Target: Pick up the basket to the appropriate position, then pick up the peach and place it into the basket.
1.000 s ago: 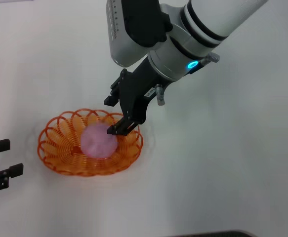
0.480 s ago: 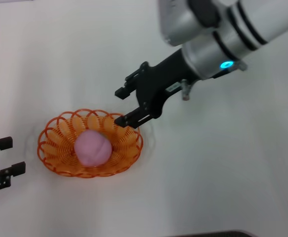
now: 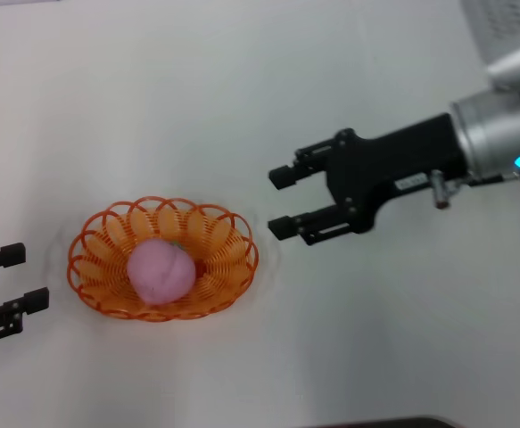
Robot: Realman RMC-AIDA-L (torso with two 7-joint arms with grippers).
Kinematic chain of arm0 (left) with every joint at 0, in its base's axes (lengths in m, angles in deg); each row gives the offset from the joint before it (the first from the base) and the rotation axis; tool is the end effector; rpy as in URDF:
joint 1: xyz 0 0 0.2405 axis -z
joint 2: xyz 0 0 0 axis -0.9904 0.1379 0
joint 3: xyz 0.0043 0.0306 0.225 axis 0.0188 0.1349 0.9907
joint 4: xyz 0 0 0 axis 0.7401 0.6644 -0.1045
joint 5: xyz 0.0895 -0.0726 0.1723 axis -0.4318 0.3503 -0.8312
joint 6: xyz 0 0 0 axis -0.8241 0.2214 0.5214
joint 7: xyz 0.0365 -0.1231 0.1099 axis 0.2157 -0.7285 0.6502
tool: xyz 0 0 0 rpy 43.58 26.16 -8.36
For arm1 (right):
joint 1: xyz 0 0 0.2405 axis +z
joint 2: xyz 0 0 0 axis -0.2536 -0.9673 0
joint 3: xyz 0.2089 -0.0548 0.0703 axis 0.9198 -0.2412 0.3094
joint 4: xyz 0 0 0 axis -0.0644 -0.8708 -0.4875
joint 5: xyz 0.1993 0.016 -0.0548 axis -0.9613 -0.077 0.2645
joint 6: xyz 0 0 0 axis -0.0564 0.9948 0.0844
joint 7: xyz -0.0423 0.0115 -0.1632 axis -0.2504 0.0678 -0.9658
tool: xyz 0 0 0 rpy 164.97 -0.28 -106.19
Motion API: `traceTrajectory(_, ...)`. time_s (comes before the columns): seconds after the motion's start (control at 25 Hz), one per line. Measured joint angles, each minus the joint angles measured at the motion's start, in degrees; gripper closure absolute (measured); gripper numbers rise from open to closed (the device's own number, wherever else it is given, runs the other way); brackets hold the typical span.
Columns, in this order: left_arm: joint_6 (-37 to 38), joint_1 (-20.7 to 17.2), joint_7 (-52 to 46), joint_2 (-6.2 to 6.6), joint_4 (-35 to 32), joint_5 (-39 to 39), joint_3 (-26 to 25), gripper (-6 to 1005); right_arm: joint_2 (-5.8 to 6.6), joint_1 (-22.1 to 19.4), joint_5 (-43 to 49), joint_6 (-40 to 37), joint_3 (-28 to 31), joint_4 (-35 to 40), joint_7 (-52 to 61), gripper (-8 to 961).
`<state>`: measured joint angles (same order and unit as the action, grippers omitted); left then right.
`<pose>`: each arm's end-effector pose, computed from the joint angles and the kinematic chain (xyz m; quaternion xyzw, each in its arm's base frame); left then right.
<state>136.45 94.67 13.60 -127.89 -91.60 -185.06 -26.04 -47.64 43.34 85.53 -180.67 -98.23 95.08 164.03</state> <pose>-0.3043 0.2157 0.0495 -0.9433 -0.2081 -0.1985 0.1658 0.1666 0.3029 -0.0327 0.9824 -0.1263 -0.1374 0.0037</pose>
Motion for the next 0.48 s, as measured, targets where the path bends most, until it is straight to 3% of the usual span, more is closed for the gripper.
traceTrajectory(0.36, -0.92, 0.36, 0.39, -0.17, 1.02, 0.00, 0.01, 358, -0.06, -3.46, -0.74, -3.87, 15.34, -15.10, -19.20, 252)
traceTrajectory(0.48, -1.08, 0.55, 1.15, -0.27, 1.90, -0.03, 0.01, 358, -0.06, -3.80, -0.76, -2.89, 17.93, -19.97, -24.22, 181)
